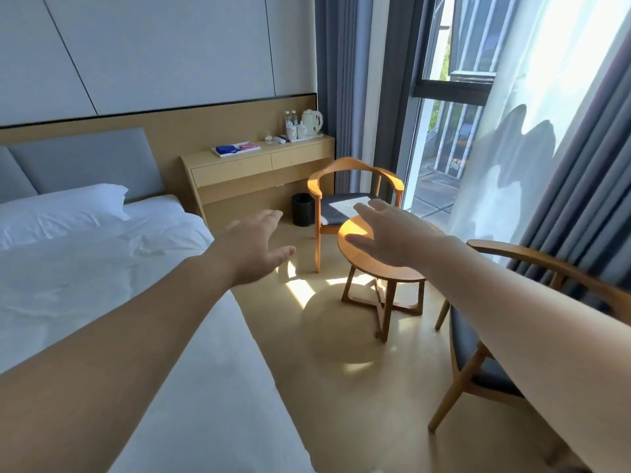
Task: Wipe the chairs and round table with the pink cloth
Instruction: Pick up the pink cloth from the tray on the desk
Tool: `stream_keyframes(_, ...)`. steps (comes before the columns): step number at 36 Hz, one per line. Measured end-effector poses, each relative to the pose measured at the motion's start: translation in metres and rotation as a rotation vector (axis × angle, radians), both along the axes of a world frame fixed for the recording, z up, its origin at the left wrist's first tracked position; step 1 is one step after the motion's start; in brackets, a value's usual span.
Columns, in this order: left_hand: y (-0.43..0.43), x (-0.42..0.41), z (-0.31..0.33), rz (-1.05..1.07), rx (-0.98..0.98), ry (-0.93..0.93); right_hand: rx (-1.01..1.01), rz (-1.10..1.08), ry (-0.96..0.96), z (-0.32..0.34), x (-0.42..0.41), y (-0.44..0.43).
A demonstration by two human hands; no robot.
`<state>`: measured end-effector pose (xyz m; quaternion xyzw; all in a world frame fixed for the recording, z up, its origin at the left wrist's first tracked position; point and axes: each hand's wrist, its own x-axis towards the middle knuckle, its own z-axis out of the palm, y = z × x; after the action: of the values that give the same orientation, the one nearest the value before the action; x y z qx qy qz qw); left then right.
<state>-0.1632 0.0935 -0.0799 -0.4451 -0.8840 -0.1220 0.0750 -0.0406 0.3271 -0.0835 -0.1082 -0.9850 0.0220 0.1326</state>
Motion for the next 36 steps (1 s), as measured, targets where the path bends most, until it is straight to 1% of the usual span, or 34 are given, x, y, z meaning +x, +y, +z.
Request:
stream_keyframes(8,0.075,-0.048,-0.017,0.071,-0.001,-0.024,0.001,0.069,-0.043,-0.016,-0.064,0.076)
stream_keyframes(18,0.172,-0.095,-0.037,0.195,-0.018,-0.129,0.004,0.164,-0.111,-0.022,-0.132,0.180)
stream_keyframes(26,0.197,-0.118,-0.044,0.287,-0.028,-0.147,-0.035,0.179,-0.138,-0.029,-0.171,0.220)
stream_keyframes(31,0.196,-0.139,-0.050,0.334,-0.022,-0.143,-0.050,0.194,-0.148,-0.036,-0.195,0.228)
stream_keyframes(36,0.193,-0.166,-0.061,0.378,0.000,-0.147,-0.020,0.211,-0.172,-0.040,-0.222,0.227)
